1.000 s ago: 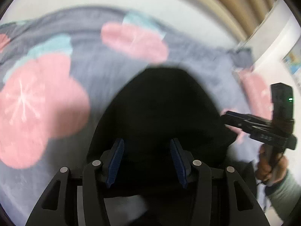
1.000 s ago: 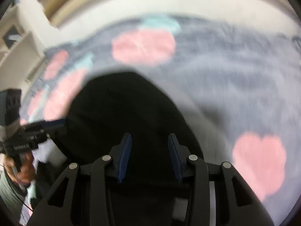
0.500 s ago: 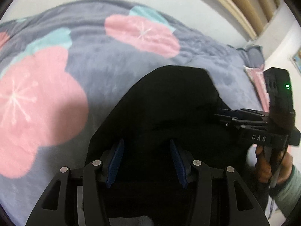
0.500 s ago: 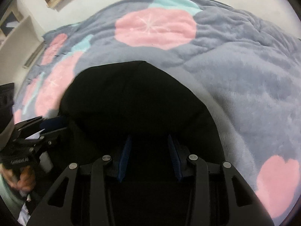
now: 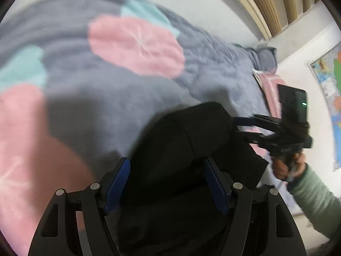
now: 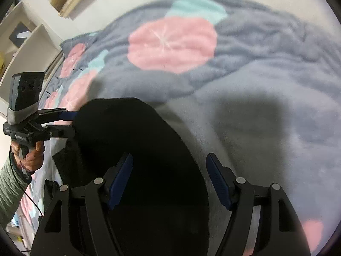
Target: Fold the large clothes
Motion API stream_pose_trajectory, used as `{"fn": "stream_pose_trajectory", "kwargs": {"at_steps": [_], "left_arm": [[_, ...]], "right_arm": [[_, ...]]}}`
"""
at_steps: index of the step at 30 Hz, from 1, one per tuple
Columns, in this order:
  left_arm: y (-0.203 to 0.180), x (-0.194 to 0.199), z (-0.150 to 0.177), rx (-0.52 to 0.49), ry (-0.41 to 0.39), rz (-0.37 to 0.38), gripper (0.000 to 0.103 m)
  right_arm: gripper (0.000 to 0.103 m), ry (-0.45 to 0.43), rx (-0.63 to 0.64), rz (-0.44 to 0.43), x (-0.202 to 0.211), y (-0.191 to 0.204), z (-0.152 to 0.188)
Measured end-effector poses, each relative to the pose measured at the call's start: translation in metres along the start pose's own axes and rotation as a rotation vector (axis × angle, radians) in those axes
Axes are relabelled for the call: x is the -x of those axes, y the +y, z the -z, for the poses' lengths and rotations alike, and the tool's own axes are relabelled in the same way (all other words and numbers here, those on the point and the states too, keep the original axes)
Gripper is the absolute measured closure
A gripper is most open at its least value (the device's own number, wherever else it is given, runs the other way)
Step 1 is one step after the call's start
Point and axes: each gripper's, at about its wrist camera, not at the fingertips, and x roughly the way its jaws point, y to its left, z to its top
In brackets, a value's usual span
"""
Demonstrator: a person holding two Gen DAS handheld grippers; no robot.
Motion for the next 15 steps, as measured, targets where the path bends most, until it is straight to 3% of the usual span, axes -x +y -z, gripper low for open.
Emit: {"fn": "stream_pose_trajectory", "kwargs": {"at_steps": [3, 5, 6, 7, 10, 15], "left_arm": [[0.001, -0.022, -0.004, 0.011, 0.039, 0.033, 0.032], [-0.007, -0.026, -0.001, -0.02, 0.039, 0.027, 0.062], [-0.012, -0.024, 0.002, -0.041, 0.033, 0.02, 0.08], [-0.016, -0.02, 0.005, -0.055, 0.027, 0.02, 0.086], [-0.039, 0.009, 0.021, -0.123, -0.028, 0.02, 0.088], [-0.097, 0.077, 0.067, -0.255, -0.115, 0.013, 0.088]], "right_arm": [[0.032, 0.073, -0.027, -0.083, -0.023, -0.007, -0.003], [0.061, 0.1, 0.026, -0.091, -0.029, 0.004, 0.0], [0.067, 0.094, 0.058, -0.083, -0.026, 0.011, 0.003], [0.081, 0.073, 0.101, -0.078, -0.016, 0.021, 0.008], [0.087, 0.003, 0.146, -0.076, 0.021, 0.042, 0.023], [0.087, -0.101, 0.217, -0.058, 0.091, 0.088, 0.062]]}}
